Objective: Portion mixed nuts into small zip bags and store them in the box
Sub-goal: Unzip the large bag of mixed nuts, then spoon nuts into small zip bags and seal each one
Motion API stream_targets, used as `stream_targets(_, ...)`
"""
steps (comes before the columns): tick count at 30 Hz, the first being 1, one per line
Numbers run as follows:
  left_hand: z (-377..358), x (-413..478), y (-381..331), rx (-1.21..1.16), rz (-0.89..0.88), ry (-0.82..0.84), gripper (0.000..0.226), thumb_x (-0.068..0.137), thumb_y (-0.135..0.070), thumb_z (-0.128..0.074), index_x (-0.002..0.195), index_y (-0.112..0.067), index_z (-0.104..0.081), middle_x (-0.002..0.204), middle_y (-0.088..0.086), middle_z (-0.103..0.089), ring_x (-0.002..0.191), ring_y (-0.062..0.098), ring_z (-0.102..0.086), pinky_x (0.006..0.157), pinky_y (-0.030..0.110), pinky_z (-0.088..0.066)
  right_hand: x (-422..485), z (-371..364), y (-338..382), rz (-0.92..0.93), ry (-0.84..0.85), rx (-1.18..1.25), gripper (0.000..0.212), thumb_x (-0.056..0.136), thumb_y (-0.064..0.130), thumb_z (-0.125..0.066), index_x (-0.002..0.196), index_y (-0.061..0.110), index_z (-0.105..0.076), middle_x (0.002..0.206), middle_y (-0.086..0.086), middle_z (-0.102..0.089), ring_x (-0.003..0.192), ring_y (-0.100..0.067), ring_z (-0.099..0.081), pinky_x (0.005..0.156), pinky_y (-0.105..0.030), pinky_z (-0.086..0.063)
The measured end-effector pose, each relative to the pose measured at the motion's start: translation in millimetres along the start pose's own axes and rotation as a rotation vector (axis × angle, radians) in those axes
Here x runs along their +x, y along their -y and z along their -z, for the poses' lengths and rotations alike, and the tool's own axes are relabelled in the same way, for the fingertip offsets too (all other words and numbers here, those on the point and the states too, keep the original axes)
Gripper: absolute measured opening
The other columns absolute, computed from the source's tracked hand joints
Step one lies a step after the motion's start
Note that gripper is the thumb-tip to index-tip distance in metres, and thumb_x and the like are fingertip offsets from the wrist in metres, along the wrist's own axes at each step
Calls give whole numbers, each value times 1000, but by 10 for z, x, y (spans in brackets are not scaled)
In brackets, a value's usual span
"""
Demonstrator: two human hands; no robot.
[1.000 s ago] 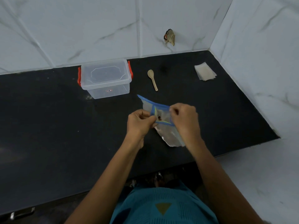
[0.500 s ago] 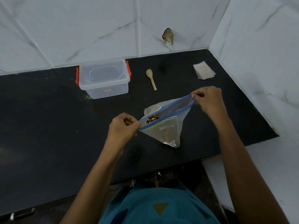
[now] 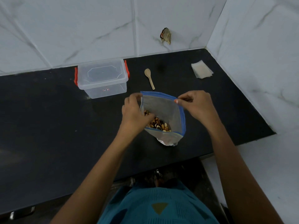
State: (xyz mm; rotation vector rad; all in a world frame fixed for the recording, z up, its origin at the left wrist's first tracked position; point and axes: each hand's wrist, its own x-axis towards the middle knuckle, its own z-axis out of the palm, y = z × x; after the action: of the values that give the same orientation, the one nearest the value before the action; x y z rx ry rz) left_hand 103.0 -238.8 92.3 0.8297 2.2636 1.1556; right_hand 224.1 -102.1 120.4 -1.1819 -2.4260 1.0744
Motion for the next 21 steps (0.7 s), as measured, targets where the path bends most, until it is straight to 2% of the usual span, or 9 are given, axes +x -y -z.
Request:
stream_targets(2,-48,101,-34,72,-68,-134,72,75,-12,-73,134,-16,-33,135,5,-33,124,19,-36,99,28,-38,-119,-10,34,-15,-41,20,26,84,21,-65,107,10,-65,94,3,-63,75,1,-54,61,-9,-40)
stream_targets(4,-54,202,-44,115,-135,-204,66,80,-10,-69,136,-14,-34,137,7,-36,123,16,-38,93,19,-33,-266,-46,51,-29,-73,14,26,82,25,-66,105,11,-65,94,2,-65,75,0,-56,64,-10,-43)
stream_targets(6,-27,292,-29,185,-174,-200,46,85,-10,-64,127,-13,-47,128,7,-49,110,11,-49,88,17,-37,-423,-111,53,-59,-79,-47,33,80,30,-68,109,15,-62,102,1,-66,83,-6,-60,72,-20,-50)
stream_targets(8,7,347,-15,229,-184,-176,29,88,-11,-60,117,-10,-56,115,7,-59,95,5,-51,83,17,-42,-562,-180,43,-97,-50,-162,43,79,35,-69,117,18,-55,111,2,-61,94,-11,-60,81,-31,-50)
stream_targets(11,37,375,-4,239,-201,-168,22,89,-12,-58,111,-8,-59,110,7,-61,90,4,-50,79,18,-44,-681,-245,5,-169,-23,-200,51,77,35,-71,116,19,-41,108,4,-52,89,-12,-54,74,-30,-43)
stream_targets(13,51,368,-4,252,-222,-175,20,90,-12,-58,109,-7,-60,108,7,-61,88,4,-50,77,17,-43,-714,-269,-38,-222,8,-218,49,79,35,-70,112,18,-38,101,5,-49,86,-12,-53,71,-28,-39)
stream_targets(16,81,361,9,262,-252,-169,18,90,-12,-58,106,-7,-62,106,8,-62,87,4,-51,76,17,-43,-707,-261,-89,-264,108,-243,22,87,33,-60,95,15,-51,83,3,-56,74,-11,-59,61,-24,-44)
stream_targets(18,101,354,3,254,-262,-145,17,90,-11,-58,105,-6,-62,106,9,-63,88,5,-53,77,18,-44,-656,-222,-135,-282,94,-208,18,89,28,-56,83,11,-58,76,-1,-61,67,-13,-62,57,-24,-46)
stream_targets(21,142,339,-41,231,-256,-125,16,89,-11,-59,103,-6,-64,102,8,-65,87,6,-55,77,18,-43,-530,-127,-163,-307,-45,-208,18,89,26,-55,87,12,-65,88,-10,-67,85,-30,-64,75,-33,-50)
